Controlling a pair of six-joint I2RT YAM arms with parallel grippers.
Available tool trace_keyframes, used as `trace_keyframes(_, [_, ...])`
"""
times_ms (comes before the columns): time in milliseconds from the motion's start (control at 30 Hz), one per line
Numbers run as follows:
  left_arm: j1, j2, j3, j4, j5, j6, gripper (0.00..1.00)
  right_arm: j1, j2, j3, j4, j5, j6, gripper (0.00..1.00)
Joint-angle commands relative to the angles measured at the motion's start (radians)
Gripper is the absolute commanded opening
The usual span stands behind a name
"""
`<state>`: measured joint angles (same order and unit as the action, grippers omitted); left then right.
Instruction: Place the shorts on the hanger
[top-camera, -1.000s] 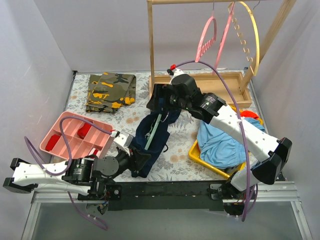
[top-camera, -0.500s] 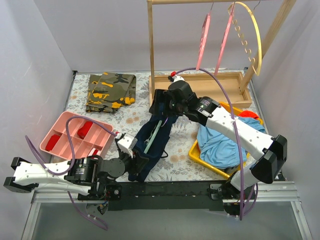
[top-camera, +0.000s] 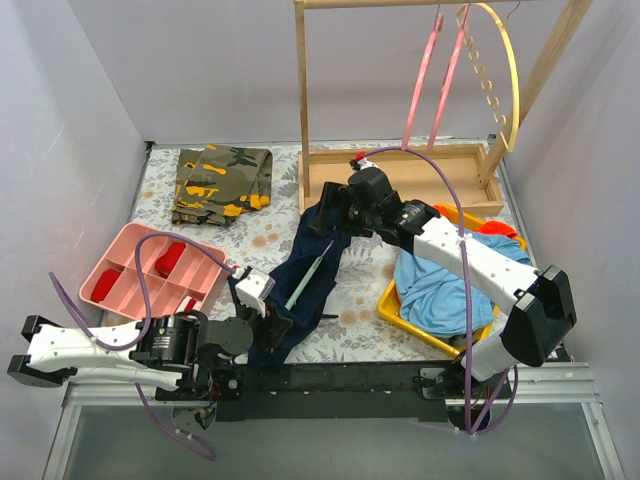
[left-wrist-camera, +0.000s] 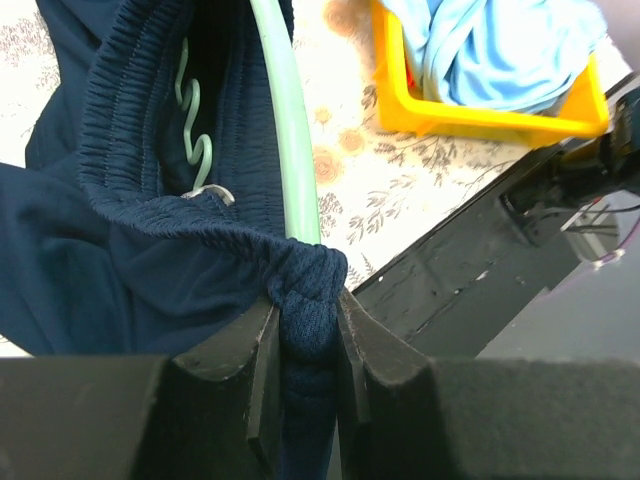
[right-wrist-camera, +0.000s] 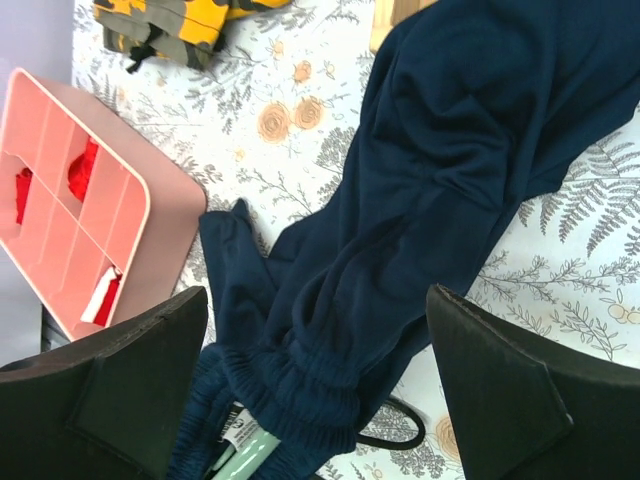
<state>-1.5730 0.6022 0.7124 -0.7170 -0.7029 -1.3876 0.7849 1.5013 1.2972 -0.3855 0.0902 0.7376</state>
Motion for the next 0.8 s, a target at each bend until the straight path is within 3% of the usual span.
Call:
trace_keyframes(0, [0.005,0.024,0.016,0.013,-0.014,-0.001,0.0,-0.012,-0.058,0.004,0.08,-0.009,0.005,0.97])
trace_keyframes(233, [0.005,-0.045,-0.002,0.039,0.008,-0.013,0.0,-0.027,-0.128,-0.125,0.191,-0.023,0.042,0.97])
trace_keyframes(767, [0.005,-0.074,0.101,-0.091,0.016,-0.039,0.0,-0.053,-0.121,-0.193,0.223,-0.024,0.069,0.96])
